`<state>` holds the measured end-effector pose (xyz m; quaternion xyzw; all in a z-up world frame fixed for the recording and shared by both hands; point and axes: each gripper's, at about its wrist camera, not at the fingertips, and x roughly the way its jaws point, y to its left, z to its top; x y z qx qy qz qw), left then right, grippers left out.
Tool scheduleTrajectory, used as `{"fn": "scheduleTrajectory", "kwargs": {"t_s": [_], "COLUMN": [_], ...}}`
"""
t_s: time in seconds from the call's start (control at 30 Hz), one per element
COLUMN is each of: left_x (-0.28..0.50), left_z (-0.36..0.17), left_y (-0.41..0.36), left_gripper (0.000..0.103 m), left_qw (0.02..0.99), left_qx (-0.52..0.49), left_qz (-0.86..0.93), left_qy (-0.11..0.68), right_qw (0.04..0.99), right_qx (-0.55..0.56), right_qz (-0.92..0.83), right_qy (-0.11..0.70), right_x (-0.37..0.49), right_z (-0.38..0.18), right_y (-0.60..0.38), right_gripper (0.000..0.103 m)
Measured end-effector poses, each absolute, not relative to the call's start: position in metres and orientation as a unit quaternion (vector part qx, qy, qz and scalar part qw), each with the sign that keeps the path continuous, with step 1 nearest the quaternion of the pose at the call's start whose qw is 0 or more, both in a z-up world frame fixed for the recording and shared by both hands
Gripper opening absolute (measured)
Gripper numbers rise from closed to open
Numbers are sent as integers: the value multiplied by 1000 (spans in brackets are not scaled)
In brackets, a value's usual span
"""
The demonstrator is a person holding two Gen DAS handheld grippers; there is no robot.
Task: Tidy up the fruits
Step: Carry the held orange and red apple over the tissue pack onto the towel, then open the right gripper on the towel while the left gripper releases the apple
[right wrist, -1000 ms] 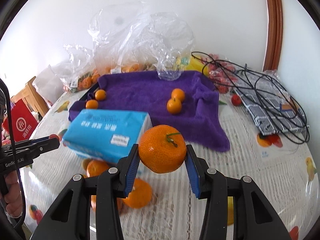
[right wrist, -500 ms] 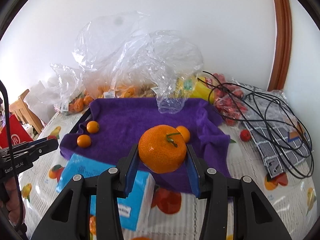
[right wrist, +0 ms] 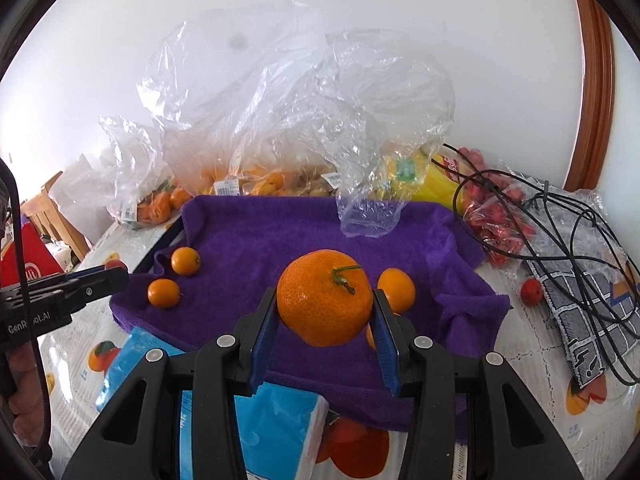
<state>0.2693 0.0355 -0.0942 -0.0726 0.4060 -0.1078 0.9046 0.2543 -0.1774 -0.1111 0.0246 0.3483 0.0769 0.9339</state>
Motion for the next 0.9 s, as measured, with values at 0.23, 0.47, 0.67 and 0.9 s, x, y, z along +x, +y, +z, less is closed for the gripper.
{"fn": "scheduleTrajectory", "kwargs": {"t_s": [0.23,0.47,0.67,0.9], "left_x": [271,277,278,281], "left_z": [-101,-109,-114,-122], "left_y": [32,31,28,29], "left_gripper": [24,24,24,24], "left_qw": [903,899,897,892], "left_qx": [-63,-61,-55,-64], "left_qz": [-105,-101,-97,-98], "left_qy": [413,422,427,436], "right_qw": [929,923,919,915], "right_qx": [29,28,27,29], "right_qz": [70,71,69,68], "right_qy": [363,377,388,397], "right_x": [260,261,262,265], "right_z": [-126,-134,-140,-142], "right_y": [-183,-180,-178,-181], "right_gripper": [45,45,45,45]}}
